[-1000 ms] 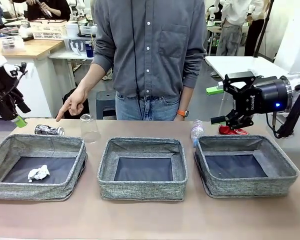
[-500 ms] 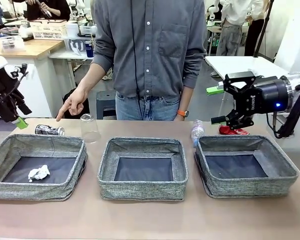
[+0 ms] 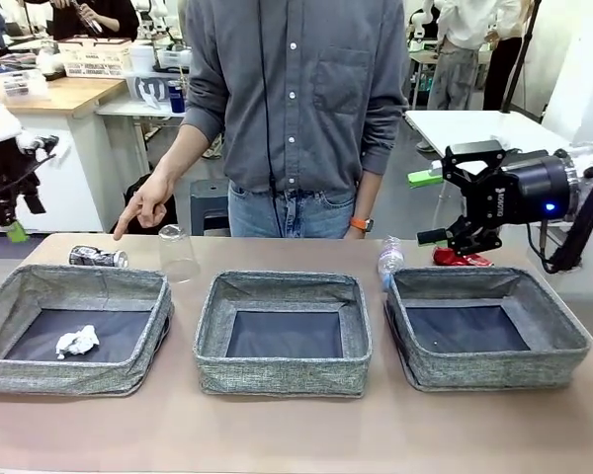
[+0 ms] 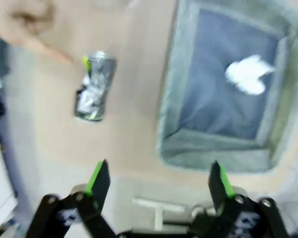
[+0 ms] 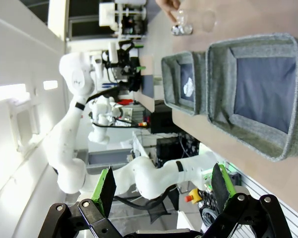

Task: Sort the waste into the appropriate baskets.
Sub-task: Pick up the waste item pointed out by the person.

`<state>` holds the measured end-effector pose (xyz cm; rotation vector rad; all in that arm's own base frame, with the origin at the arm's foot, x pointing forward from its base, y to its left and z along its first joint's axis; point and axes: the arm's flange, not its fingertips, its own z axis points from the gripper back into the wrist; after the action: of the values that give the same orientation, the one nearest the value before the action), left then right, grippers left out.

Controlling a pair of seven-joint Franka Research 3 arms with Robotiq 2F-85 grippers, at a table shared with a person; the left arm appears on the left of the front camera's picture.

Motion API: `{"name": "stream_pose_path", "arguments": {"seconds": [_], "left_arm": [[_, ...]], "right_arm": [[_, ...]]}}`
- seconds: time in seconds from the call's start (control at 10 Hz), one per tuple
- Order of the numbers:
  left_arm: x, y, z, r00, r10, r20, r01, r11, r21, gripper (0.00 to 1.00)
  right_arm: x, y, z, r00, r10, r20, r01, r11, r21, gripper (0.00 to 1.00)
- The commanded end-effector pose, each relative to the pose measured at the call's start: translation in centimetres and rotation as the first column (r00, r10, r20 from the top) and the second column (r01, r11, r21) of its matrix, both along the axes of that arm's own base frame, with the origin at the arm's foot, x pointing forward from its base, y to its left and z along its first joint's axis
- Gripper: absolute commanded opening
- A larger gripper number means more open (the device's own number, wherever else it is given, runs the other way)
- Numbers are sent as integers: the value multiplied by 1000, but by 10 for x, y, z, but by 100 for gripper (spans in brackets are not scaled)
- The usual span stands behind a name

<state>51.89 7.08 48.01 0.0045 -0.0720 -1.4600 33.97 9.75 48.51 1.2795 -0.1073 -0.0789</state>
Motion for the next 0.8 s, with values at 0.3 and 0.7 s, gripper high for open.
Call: {"name": "stream_pose_path", "arguments": {"seconds": [0.3, 0.7], "left_arm": [[40, -2, -23, 989, -148, 9, 147, 985, 91, 100], [46, -8, -36, 991, -134, -2, 134, 988, 73, 100]], "right_arm": [[1, 2, 4, 1000, -8, -8, 9, 1000, 28, 100], [1, 2, 4, 1000, -8, -8, 9, 1000, 28, 100]]}}
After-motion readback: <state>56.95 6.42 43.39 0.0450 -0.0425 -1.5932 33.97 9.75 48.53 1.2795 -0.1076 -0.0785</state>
